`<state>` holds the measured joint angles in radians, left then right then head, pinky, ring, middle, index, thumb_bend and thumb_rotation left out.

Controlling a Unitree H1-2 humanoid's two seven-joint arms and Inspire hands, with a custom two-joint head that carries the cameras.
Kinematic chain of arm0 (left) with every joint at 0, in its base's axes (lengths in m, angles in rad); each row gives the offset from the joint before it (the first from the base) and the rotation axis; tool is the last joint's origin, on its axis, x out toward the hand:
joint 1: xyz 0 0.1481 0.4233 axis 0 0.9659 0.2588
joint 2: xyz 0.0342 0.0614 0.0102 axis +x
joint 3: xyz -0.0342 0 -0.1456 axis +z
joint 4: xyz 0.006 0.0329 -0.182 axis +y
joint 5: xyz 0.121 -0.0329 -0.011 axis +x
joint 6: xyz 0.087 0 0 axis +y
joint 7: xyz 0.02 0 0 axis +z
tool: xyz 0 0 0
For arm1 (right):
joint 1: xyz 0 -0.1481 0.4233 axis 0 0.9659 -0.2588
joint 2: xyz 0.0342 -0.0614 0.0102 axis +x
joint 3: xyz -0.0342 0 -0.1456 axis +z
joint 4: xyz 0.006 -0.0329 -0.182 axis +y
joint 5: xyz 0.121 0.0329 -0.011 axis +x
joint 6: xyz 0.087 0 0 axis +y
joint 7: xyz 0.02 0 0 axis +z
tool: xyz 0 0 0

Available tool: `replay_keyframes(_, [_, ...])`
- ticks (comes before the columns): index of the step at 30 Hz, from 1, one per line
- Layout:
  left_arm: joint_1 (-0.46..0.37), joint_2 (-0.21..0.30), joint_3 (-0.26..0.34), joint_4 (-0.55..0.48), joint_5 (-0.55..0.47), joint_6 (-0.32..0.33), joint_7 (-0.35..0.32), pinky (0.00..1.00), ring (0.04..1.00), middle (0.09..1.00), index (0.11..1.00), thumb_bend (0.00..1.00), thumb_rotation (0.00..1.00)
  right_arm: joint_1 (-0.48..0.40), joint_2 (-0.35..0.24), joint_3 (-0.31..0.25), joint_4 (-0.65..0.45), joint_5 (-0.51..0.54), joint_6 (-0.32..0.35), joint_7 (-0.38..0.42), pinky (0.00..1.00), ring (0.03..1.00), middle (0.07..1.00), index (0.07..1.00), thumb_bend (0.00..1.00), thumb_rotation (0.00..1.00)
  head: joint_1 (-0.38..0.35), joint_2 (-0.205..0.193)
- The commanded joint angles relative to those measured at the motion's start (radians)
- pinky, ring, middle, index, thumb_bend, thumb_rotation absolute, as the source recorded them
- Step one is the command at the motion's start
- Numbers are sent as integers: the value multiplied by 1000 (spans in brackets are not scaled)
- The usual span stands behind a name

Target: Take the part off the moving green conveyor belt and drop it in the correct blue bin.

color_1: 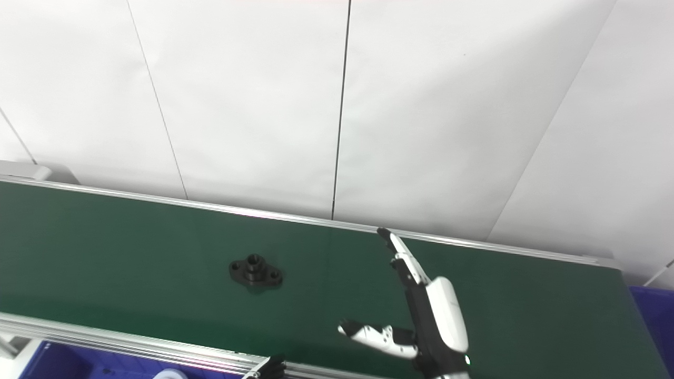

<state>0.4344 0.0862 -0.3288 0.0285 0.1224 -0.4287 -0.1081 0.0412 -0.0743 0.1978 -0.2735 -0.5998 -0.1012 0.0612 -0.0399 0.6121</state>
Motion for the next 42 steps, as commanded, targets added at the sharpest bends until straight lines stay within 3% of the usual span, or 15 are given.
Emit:
replay_keyframes(1, [3, -8, -5, -24, -11, -28, -9, 847, 913, 924, 924, 983, 768, -47, 9, 13, 3, -50, 28, -4, 719, 860, 916, 924, 811, 749, -1, 3])
replay_keyframes(10, [3, -12, -6, -24, -10, -24, -14, 851, 918, 915, 925, 983, 757, -197, 8, 67, 126, -207, 133, 18, 707, 852, 891, 920, 879, 681, 3, 10])
replay_keyframes(25, [1, -21, -2, -22, -8, -25, -19, 848, 916, 913, 924, 981, 750, -383, 13, 171, 365, -343, 203, 17, 668, 798, 851, 915, 910, 634, 15, 12])
replay_keyframes(38, [7, -31, -5, -33, 39, -28, -8, 831, 907, 912, 930, 976, 775, -474, 43, 261, 533, -361, 252, 28, 635, 779, 842, 901, 932, 602, 30, 21])
replay_keyframes(42, [14, -35, -5, -52, 46, -5, -10, 846, 912, 912, 933, 986, 775, -477, 44, 281, 553, -367, 258, 29, 623, 776, 839, 905, 922, 633, 32, 24])
